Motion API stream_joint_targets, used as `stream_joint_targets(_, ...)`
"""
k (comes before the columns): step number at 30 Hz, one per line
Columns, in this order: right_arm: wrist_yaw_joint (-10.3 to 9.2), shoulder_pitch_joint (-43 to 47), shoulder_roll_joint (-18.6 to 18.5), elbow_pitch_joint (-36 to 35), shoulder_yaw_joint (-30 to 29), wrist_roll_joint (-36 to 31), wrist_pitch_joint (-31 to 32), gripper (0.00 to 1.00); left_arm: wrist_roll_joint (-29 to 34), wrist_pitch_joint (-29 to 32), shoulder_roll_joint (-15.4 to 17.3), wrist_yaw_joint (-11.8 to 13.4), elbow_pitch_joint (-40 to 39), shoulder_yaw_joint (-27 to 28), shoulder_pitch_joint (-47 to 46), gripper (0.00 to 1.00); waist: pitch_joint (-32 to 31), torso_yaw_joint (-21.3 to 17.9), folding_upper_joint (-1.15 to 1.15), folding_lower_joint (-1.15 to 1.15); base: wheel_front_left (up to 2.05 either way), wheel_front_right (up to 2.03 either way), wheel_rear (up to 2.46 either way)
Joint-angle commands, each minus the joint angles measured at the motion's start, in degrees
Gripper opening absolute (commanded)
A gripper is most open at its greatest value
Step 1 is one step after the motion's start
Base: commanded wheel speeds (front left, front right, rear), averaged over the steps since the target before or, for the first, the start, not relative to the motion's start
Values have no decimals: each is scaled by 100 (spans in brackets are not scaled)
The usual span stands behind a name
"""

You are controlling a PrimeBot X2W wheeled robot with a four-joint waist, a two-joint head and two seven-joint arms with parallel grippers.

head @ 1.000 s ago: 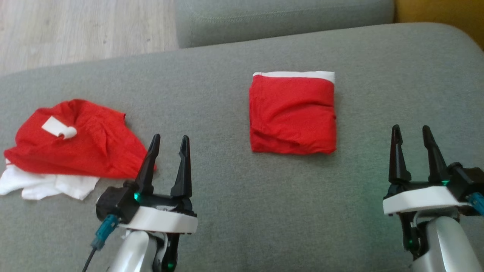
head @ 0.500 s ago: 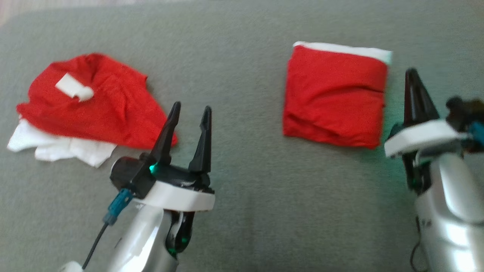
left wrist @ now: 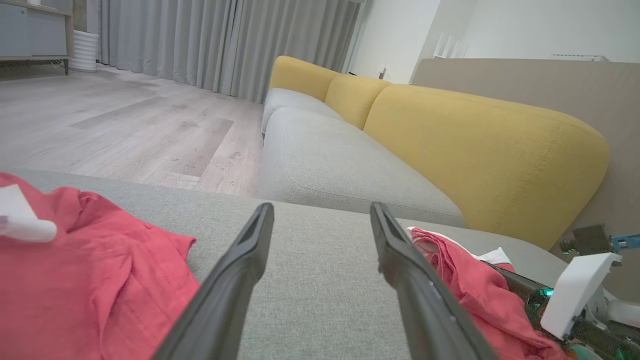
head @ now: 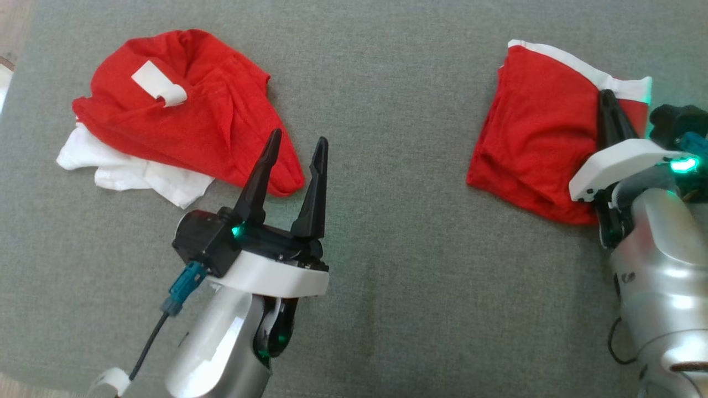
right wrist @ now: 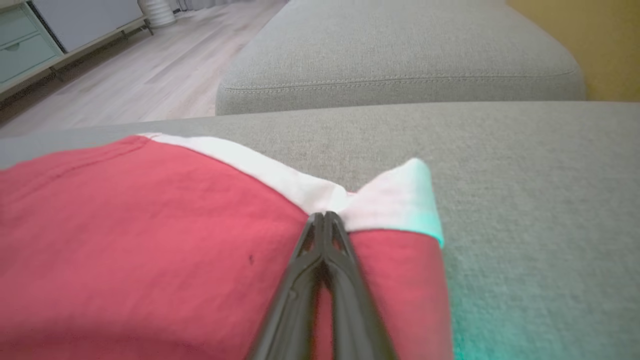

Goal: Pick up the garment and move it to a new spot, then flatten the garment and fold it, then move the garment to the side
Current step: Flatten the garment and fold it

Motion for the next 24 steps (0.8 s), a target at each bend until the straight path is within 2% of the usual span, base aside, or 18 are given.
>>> stream_joint_targets(1,-4,-78,80,58,134,-38,-120,0,-39,-29,31,53,-194,162,-138,100,-41,3,0,0,0,0,0)
stream_joint_targets(6,-4,-362,199,49,349,3,-350,0,-52,-29,31,60,-187,197,-95,100,-163,-26,0,0,0,0,0)
stream_joint_targets(9,-4,-460,319,-34,687,100,-389,0,-86,-29,31,79,-214,164,-69,100,-223,-14,0,0,0,0,0)
stream_joint_targets(19,-4,-318,420,848,1610,427,-229,0,-117,-29,31,95,-228,135,-41,100,-293,86,0,0,0,0,0)
stream_joint_targets(24,-4,-321,430,754,1912,742,-343,0,-53,-29,31,93,-193,255,25,100,-409,-72,0,0,0,0,0)
